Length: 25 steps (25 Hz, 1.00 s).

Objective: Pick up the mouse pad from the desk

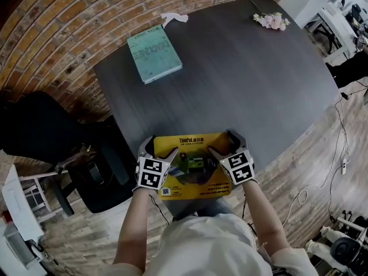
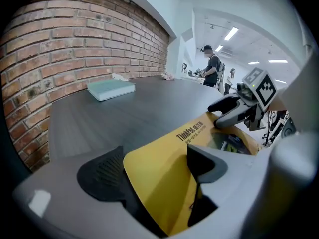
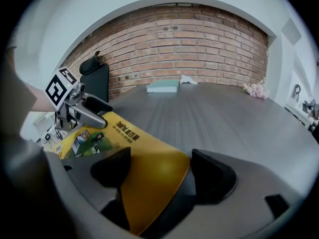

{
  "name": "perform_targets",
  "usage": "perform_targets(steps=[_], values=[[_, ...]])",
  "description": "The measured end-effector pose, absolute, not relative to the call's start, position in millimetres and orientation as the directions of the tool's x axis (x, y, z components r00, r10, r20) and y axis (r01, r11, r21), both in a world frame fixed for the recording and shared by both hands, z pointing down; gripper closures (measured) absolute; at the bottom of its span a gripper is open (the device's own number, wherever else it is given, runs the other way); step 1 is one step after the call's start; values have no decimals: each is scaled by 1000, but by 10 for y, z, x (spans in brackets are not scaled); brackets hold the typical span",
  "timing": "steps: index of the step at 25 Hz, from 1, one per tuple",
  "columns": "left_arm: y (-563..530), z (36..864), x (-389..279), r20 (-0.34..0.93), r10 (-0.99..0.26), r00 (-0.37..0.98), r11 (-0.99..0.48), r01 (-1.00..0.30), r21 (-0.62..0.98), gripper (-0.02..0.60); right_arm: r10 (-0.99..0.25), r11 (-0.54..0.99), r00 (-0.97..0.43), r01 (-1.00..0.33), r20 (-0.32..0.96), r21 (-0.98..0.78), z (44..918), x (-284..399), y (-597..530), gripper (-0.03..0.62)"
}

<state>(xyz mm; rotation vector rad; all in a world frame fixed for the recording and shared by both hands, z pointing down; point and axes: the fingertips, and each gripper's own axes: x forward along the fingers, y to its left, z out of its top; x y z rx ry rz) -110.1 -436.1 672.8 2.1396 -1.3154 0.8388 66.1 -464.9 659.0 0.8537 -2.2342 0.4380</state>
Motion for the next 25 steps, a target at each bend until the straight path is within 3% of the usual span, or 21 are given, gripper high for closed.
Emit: perform_targets(steps=[7, 11, 19, 25], values=[[-4362, 6732, -1130, 720, -607, 337, -406, -910, 84, 193, -457, 725, -536, -687, 710, -52, 6580, 651, -4656, 234], [-4348, 6718, -1108, 722, -606, 333, -402, -912, 83, 203, -466, 720, -533, -692, 706, -48, 6559, 646, -4622, 302], [-4250, 6696, -983, 724, -602, 337, -391, -915, 101, 355, -460, 726, -536, -686, 708, -49, 6557, 536, -4510, 435], [-4172, 6691, -871, 733, -565, 378, -428, -894, 132, 487, -472, 723, -525, -690, 708, -29, 6568, 468, -4464, 497]])
